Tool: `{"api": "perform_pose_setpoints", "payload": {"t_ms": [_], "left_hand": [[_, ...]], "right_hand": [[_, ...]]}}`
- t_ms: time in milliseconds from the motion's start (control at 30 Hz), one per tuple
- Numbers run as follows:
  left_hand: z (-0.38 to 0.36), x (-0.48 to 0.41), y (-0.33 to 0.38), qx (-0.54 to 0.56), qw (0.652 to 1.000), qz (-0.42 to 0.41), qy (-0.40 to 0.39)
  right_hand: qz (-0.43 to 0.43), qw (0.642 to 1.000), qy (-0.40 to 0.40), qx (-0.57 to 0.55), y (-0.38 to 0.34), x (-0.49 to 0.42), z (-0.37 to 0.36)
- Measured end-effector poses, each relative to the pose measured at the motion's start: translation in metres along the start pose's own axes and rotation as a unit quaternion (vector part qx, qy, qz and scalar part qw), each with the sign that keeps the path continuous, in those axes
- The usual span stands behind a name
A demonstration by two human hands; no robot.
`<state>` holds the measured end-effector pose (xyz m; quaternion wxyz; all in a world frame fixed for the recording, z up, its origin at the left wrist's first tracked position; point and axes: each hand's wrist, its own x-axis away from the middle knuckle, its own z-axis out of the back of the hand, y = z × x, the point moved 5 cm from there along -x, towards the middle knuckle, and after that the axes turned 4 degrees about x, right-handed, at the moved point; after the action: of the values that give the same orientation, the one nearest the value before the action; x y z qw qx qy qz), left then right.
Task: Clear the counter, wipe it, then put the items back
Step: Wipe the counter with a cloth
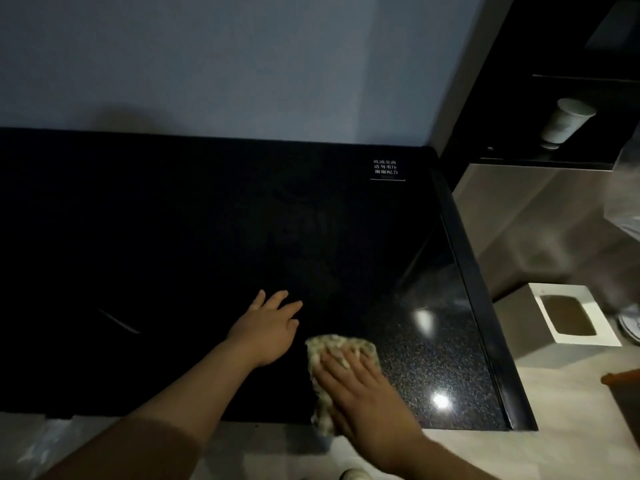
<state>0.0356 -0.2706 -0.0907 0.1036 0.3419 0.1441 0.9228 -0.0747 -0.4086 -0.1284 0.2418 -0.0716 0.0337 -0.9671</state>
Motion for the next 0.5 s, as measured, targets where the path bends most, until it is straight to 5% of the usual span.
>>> {"api": "perform_pose_setpoints", "payload": {"t_ms": [100, 200, 267, 367, 433, 500], "left_hand": [[0.004, 0.001, 0.002, -0.007, 1.0, -0.002, -0.017], [0.007, 0.001, 0.003, -0.013, 1.0, -0.006, -0.028], [0.006, 0.0, 0.003, -0.012, 1.0, -0.007, -0.025], [0.008, -0.004, 0.002, 0.001, 1.0, -0.01, -0.01], [0.011, -0.006, 0.001, 0.013, 1.0, -0.01, -0.006], [0.012, -0.005, 0.002, 0.007, 1.0, -0.019, -0.009]], "right_hand": [[-0.023, 1.0, -0.005, 0.001, 0.074, -0.001, 0.015], [-0.319, 0.944, 0.027, -0.079, 0.155, -0.019, 0.032], [-0.411, 0.909, 0.039, -0.059, 0.134, -0.039, 0.034], [-0.178, 0.978, 0.102, -0.02, 0.03, -0.054, 0.013], [-0.007, 1.0, 0.018, -0.009, -0.007, -0.034, 0.007], [0.008, 1.0, 0.007, -0.018, 0.028, -0.022, 0.017]]}}
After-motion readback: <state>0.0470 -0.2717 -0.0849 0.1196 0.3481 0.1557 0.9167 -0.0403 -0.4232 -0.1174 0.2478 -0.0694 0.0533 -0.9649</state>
